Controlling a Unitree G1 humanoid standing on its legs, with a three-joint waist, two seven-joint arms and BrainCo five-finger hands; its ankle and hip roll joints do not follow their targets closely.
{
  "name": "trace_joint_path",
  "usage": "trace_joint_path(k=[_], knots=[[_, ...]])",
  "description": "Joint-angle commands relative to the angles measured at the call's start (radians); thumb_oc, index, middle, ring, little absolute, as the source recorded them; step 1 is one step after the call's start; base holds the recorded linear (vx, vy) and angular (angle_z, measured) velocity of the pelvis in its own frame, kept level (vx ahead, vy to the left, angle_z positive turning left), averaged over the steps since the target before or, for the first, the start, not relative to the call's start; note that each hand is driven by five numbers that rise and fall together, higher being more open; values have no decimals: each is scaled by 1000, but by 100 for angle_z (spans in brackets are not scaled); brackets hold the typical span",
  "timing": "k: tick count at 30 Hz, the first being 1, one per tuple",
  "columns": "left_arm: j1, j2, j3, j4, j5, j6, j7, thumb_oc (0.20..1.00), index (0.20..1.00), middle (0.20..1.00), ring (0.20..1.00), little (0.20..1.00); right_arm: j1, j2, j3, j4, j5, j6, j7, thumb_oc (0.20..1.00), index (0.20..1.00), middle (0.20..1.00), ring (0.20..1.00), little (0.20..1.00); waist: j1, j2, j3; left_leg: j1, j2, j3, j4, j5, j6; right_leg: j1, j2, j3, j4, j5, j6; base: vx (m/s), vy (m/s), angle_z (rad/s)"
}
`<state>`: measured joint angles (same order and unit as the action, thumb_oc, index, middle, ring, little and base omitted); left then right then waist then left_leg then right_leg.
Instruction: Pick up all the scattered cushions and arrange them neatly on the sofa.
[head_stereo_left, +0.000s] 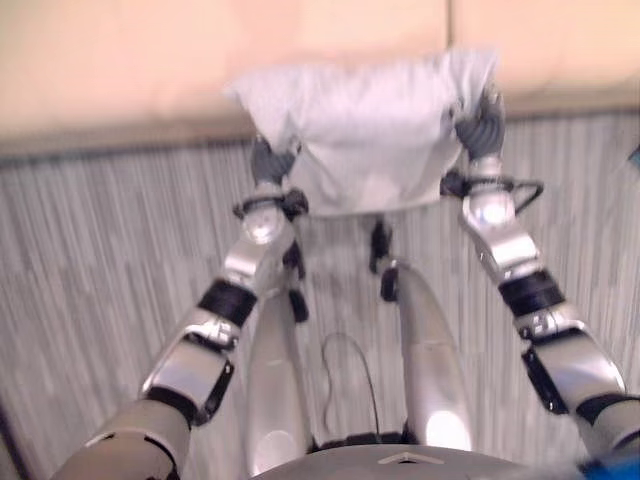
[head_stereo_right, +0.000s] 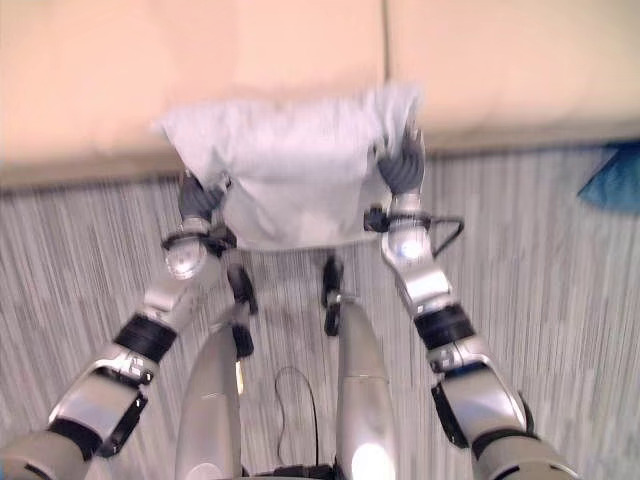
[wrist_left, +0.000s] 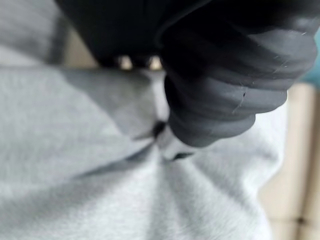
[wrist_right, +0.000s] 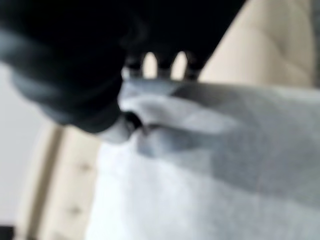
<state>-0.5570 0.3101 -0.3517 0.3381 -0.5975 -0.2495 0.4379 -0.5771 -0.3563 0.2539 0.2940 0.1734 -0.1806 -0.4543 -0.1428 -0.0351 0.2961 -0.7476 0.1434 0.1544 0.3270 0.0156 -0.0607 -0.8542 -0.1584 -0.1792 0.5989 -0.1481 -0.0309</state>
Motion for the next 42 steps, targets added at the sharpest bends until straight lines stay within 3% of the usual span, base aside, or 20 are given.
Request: trace_joint_path(k=[1, 7, 11, 14, 16, 18, 20, 21, 23, 26, 27, 29, 33, 35, 37, 38, 39, 41, 42], knots=[[-73, -102, -83, -89, 53, -118, -112, 200, 200, 200, 200, 200, -27, 69, 70, -67, 21, -124, 94, 200, 200, 200, 200, 200, -7, 27, -108, 173, 85, -19, 38, -121, -71, 145, 9, 40, -219, 126, 152, 162, -36, 4], [79, -126, -93, -113, 44, -106, -147, 200, 200, 200, 200, 200, 133, 71, 67, -84, 103, -129, 165, 200, 200, 200, 200, 200, -5, 4, -152, 460, 108, 65, -1, -103, -95, 488, 38, 17, -353, 98, 131, 186, -13, 2], [134, -123, -96, -122, 46, -94, -163, 200, 200, 200, 200, 200, 172, 48, 65, -103, 83, -114, 181, 200, 200, 200, 200, 200, -3, 0, -182, 551, 108, 119, -22, -78, -101, 598, 42, -1, -399, 90, 133, 153, 36, 3], [176, -133, -108, -108, 41, -74, -176, 200, 200, 200, 200, 200, 228, 26, 44, -118, 47, -90, 194, 200, 200, 200, 200, 200, -8, 6, -219, 655, 56, 217, -228, -21, -90, 692, 28, -51, -438, 103, 157, 259, 147, 25], [191, -133, -108, -96, 51, -61, -174, 200, 200, 200, 200, 200, 247, 23, 25, -124, 51, -82, 187, 200, 200, 200, 200, 200, -4, 0, -227, 655, 34, 270, -270, 12, -74, 743, 31, -69, -462, 107, 171, 203, 181, 75], [203, -133, -103, -97, 50, -60, -177, 200, 200, 200, 200, 200, 253, 24, 22, -126, 51, -83, 185, 200, 200, 200, 200, 200, 1, -1, -235, 676, 20, 272, -289, 0, -63, 753, 32, -67, -462, 110, 179, 162, 125, 39], [213, -130, -111, -99, 55, -57, -175, 200, 200, 200, 200, 200, 255, 34, 20, -124, 56, -82, 186, 200, 200, 200, 200, 200, 10, -8, -244, 685, -12, 235, -278, -26, -46, 774, 23, -54, -451, 106, 192, 264, 192, -25], [218, -118, -108, -95, 63, -49, -175, 200, 200, 200, 200, 200, 251, 43, 11, -117, 75, -73, 196, 200, 200, 200, 200, 200, 17, -12, -254, 713, -37, 248, -278, -63, -12, 773, -3, -29, -396, 109, 216, 368, 375, -20], [220, -107, -98, -102, 63, -41, -174, 200, 200, 200, 200, 200, 235, 61, 5, -114, 89, -70, 197, 200, 200, 200, 200, 200, 25, -10, -250, 744, -69, 266, -283, -97, 40, 719, -47, 6, -221, 203, 259, 278, 380, -30], [219, -100, -93, -95, 74, -37, -172, 200, 200, 200, 200, 200, 228, 77, 8, -118, 100, -76, 202, 200, 200, 200, 200, 200, 23, 0, -236, 778, -77, 271, -285, -122, 59, 669, -59, 14, -110, 201, 259, 158, 153, -58], [222, -100, -81, -86, 72, -35, -176, 200, 200, 200, 200, 200, 222, 73, 15, -119, 102, -71, 212, 200, 200, 200, 200, 200, 21, 1, -239, 807, -87, 269, -308, -130, 57, 637, -56, -7, -149, 185, 243, 216, 33, -25], [229, -99, -75, -88, 65, -39, -180, 200, 200, 200, 200, 200, 213, 68, 16, -119, 102, -69, 218, 200, 200, 200, 200, 200, 20, 2, -245, 827, -94, 260, -324, -146, 47, 614, -53, -33, -229, 163, 244, 238, -15, -19], [217, -106, -70, -77, 66, -42, -179, 200, 200, 200, 200, 200, 212, 56, 12, -119, 105, -71, 222, 200, 200, 200, 200, 200, 4, -8, -233, 843, -97, 256, -328, -144, 37, 563, -34, -79, -375, 200, 235, 87, -107, -8], [208, -122, -82, -62, 64, -45, -193, 200, 200, 200, 200, 200, 232, 40, -6, -128, 107, -76, 220, 200, 200, 200, 200, 200, -11, -22, -234, 852, -110, 230, -299, -173, 24, 611, -15, -53, -458, 204, 232, 199, -170, 27], [205, -130, -86, -59, 60, -46, -194, 200, 200, 200, 200, 200, 234, 32, -13, -125, 109, -78, 217, 200, 200, 200, 200, 200, -16, -24, -237, 847, -106, 232, -275, -184, 12, 622, -10, -49, -457, 202, 227, 141, -130, 52], [212, -140, -90, -62, 48, -48, -204, 200, 200, 200, 200, 200, 245, 18, -19, -130, 110, -78, 216, 200, 200, 200, 200, 200, -24, -22, -247, 839, -97, 229, -225, -201, -1, 639, -4, -52, -460, 193, 216, 264, -278, 59], [212, -153, -101, -60, 46, -44, -205, 200, 200, 200, 200, 200, 266, -6, -33, -146, 112, -83, 215, 200, 200, 200, 200, 200, -36, -29, -247, 788, -42, 245, -61, -200, -46, 681, 0, -69, -470, 170, 185, 282, -290, 51], [223, -163, -100, -60, 37, -40, -214, 200, 200, 200, 200, 200, 288, -25, -42, -153, 112, -78, 216, 200, 200, 200, 200, 200, -38, -33, -250, 744, 22, 240, 89, -143, -80, 728, 19, -87, -486, 139, 151, 201, -234, 46], [223, -163, -100, -60, 37, -40, -214, 200, 200, 200, 200, 200, 288, -25, -42, -153, 112, -78, 216, 200, 200, 200, 200, 200, -38, -31, -249, 742, 24, 238, 93, -144, -81, 729, 21, -88, -487, 139, 151, 196, -183, 33]])
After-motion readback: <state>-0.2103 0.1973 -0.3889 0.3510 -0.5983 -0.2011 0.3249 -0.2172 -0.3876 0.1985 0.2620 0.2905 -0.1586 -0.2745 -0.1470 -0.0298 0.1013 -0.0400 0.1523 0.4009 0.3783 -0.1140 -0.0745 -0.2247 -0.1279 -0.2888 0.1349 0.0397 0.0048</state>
